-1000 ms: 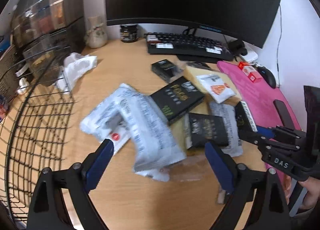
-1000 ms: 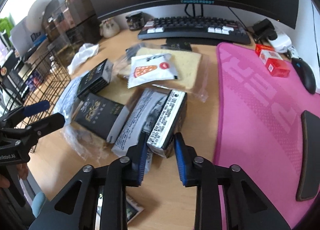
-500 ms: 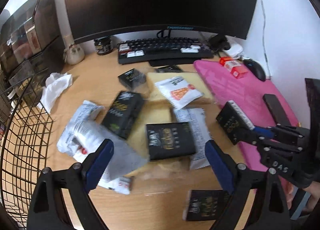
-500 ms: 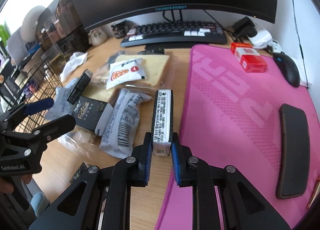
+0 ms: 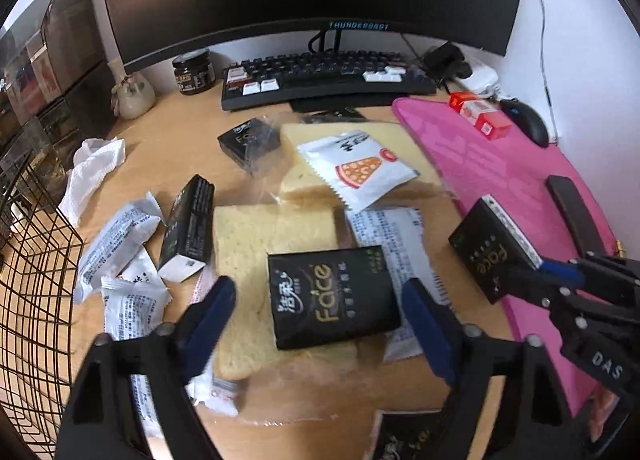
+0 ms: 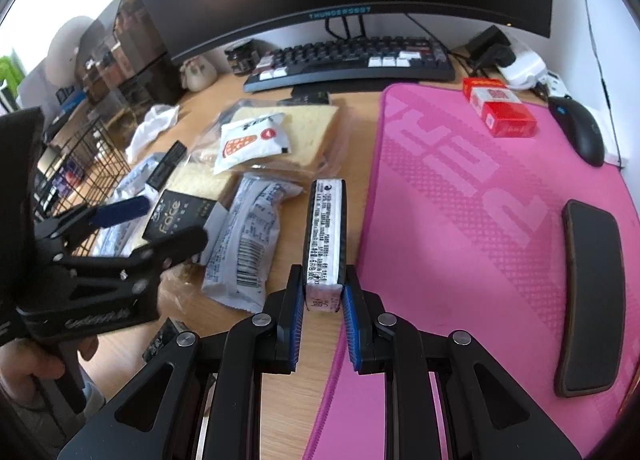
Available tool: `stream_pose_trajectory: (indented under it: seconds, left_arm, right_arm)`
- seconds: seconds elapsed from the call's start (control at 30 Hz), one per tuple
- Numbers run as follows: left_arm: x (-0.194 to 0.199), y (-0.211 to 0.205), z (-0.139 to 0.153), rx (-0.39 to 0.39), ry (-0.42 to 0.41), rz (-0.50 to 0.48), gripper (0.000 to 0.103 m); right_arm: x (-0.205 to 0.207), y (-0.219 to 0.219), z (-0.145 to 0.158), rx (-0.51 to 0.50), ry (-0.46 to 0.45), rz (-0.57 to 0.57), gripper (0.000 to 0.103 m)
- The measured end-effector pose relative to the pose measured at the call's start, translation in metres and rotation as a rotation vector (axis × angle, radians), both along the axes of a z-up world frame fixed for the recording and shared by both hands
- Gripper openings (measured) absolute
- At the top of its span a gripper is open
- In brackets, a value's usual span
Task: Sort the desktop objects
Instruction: 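Grasp the black Face tissue pack with the left tool while the right tool holds the white bar, then carry both items to the wire basket and open both tools to drop them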
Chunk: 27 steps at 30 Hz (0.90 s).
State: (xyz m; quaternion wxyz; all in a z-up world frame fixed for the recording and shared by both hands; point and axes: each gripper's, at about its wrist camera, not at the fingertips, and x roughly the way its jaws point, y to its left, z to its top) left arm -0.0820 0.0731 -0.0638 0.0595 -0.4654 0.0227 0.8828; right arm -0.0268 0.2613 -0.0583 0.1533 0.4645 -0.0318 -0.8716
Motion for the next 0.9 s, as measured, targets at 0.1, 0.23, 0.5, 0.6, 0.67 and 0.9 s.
stream_pose_trajectory:
  seconds: [0.1,0.23,0.5,0.6,0.67,0.9]
  left_arm:
    - [-0.001,0.002,-0.005,-0.044,0.012,-0.002,0.076]
    - [-0.002,0.003,-0.006,-0.081,0.030,-0.010,0.068]
    - [0.006,-0.011,0.011,-0.013,0.043,-0.018,0.068]
    - [0.016,-0.016,0.031,0.006,0.077,-0.023,0.068]
    - [0.024,-0.021,0.046,0.018,0.107,-0.026,0.068]
    - [0.052,-0.065,0.080,0.045,0.180,0.029,0.068]
  right_arm:
    - [-0.001,-0.003,-0.003,0.001,-0.003,0.007,0.019]
    - [-0.001,-0.006,-0.004,0.003,-0.002,0.009,0.019]
    - [0.001,-0.007,0.004,0.006,0.012,-0.001,0.020]
    - [0.005,-0.012,0.012,0.010,0.025,0.003,0.020]
    - [0.009,-0.019,0.021,0.010,0.043,0.016,0.020]
    - [0.023,-0.048,0.039,0.061,0.096,0.051,0.018]
